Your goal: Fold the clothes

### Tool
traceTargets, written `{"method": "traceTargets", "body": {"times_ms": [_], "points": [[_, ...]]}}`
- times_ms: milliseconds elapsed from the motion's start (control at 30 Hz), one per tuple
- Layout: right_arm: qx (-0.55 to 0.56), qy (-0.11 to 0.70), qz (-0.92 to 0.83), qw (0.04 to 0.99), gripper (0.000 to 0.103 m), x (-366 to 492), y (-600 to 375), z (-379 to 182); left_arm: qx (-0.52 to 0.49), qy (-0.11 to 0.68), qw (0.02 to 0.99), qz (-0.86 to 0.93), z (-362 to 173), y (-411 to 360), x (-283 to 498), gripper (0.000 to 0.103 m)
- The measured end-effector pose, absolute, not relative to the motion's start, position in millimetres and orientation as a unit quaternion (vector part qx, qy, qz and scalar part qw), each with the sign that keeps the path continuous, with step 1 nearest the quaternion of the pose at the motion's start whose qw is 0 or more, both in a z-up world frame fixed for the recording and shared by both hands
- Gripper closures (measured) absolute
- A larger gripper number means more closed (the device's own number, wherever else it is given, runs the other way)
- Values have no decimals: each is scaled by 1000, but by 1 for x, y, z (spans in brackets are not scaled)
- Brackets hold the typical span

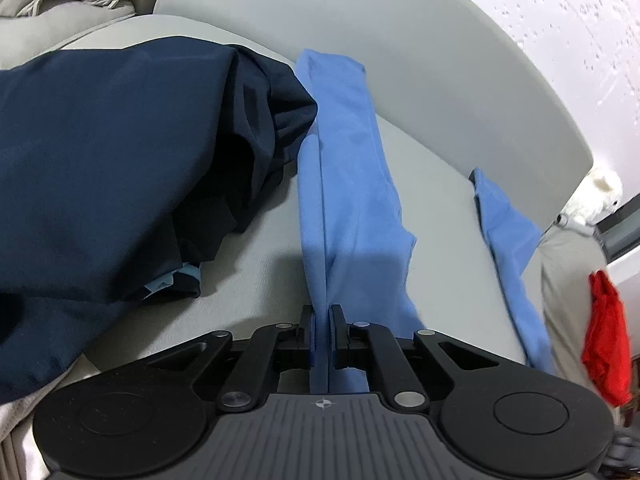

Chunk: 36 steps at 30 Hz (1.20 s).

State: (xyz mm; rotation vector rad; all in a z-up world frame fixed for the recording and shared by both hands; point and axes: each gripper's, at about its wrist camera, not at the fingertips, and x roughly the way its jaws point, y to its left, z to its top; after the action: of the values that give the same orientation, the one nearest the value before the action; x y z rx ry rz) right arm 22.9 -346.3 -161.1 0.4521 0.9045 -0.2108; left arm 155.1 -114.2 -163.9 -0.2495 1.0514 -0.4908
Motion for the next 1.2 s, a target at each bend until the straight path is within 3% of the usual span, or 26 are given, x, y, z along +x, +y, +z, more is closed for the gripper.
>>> {"method": "traceTargets", "body": {"times_ms": [33, 67, 133, 200, 333, 367, 400, 433, 500, 567, 800, 900, 933, 967, 1067, 1200], "points": [[228, 427, -91, 870, 79, 22, -346, -160, -110, 492, 834, -226, -162, -116, 154, 75], [233, 420, -76, 874, 66, 23, -343, -159, -102, 487, 839, -220, -160, -117, 153, 61], [236, 412, -57, 878, 58, 24, -337, -157, -101, 475, 846, -220, -156, -117, 151, 58], [223, 417, -41, 880, 57, 31, -327, -158, -104, 468, 850, -219, -155, -114, 151, 58], [192, 432, -17, 881, 57, 42, -310, -164, -114, 483, 843, -207, -166, -110, 158, 81], [180, 432, -15, 884, 61, 43, -306, -164, -120, 485, 840, -211, -167, -108, 158, 90], [164, 434, -18, 886, 83, 44, -301, -164, -126, 486, 838, -215, -167, -105, 158, 93], [158, 435, -20, 886, 96, 44, -299, -164, -128, 484, 838, -217, -167, -105, 158, 94], [168, 435, -22, 884, 101, 44, -301, -162, -129, 479, 840, -219, -165, -108, 159, 94], [161, 430, -35, 888, 102, 42, -301, -159, -131, 472, 843, -223, -163, -109, 159, 100], [120, 435, -91, 888, 103, 33, -307, -163, -38, 444, 876, -182, -158, -112, 157, 101], [75, 443, -91, 889, 101, 38, -298, -166, -40, 460, 865, -195, -153, -108, 153, 86], [70, 446, -88, 888, 97, 39, -297, -166, -58, 465, 860, -200, -151, -101, 150, 72], [71, 449, -83, 887, 88, 39, -298, -163, -76, 471, 855, -205, -149, -95, 147, 65], [123, 448, -61, 884, 71, 31, -308, -149, -97, 487, 843, -206, -148, -82, 129, 65], [157, 432, -29, 888, 70, 4, -303, -133, -89, 491, 840, -212, -147, -81, 107, 69]]}}
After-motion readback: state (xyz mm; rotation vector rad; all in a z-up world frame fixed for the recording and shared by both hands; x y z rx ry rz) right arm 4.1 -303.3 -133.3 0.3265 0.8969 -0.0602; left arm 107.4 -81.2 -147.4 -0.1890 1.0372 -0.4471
